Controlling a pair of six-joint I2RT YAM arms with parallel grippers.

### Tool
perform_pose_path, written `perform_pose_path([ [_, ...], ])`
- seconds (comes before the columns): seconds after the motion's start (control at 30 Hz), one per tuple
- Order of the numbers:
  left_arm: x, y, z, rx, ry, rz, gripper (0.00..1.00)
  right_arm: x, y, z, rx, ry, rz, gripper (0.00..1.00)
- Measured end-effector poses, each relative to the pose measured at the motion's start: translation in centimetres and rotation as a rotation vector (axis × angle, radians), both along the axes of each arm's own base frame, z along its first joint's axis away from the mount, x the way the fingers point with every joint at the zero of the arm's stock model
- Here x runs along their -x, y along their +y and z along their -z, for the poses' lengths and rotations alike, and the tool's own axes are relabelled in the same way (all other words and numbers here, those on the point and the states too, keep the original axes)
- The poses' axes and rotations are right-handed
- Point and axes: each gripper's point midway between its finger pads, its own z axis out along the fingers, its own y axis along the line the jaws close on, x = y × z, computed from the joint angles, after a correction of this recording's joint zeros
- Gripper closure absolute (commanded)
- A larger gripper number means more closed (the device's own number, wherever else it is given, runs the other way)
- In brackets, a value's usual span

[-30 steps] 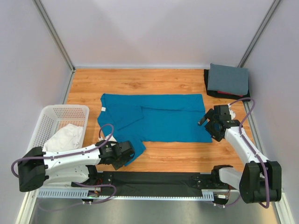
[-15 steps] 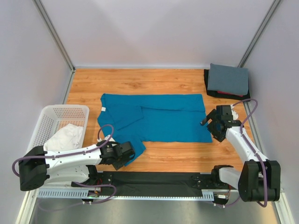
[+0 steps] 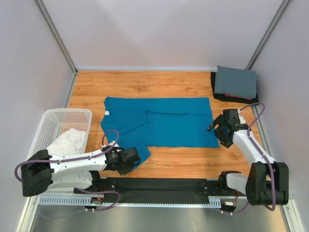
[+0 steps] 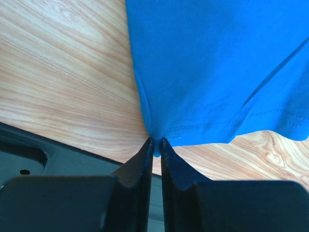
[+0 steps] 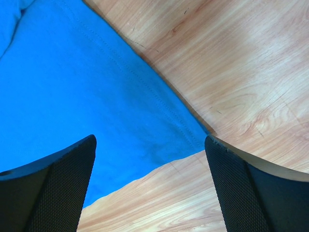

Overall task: Fold and stack the t-shirts
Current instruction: Fold the tshirt

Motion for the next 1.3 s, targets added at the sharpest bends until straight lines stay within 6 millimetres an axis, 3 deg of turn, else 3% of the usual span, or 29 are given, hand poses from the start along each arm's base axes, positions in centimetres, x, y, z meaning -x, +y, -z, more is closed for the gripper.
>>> perform_pose_path([
  [0.13, 0.0, -0.1, 0.0, 0.016, -0.001, -0.006, 1.0, 0.1, -0.1, 0.3, -0.001, 0.012, 0.005, 0.06],
  [0.47, -0.2, 1.0, -0.8, -0.028, -0.025, -0.006, 1.0, 1.9, -1.1, 1.7, -0.005, 0.078, 0.06, 0.1],
  [0.67, -1.4, 0.6, -2.8, -0.049, -0.075, 0.022, 1.0, 3.0, -1.8, 2.1, -0.002, 0.099, 0.097, 0.26],
  [0.93, -1.7, 1.3, -2.8, -0.088, -0.081, 0.049, 1.0, 4.1, -1.7, 3.2, -0.008, 0.119, 0.115, 0.37],
  [1.03, -1.7, 1.3, -2.8, -0.09, -0.081, 0.053, 1.0, 4.0, -1.8, 3.5, -0.008, 0.126, 0.119, 0.48],
  [1.13, -1.7, 1.4, -2.8, -0.093, -0.082, 0.052, 1.0, 3.6, -1.9, 3.6, -0.006, 0.119, 0.124, 0.65],
  [1.3, -1.8, 1.8, -2.8, -0.11, -0.087, 0.052, 1.0, 3.1, -2.1, 3.7, 0.003, 0.105, 0.133, 0.76],
])
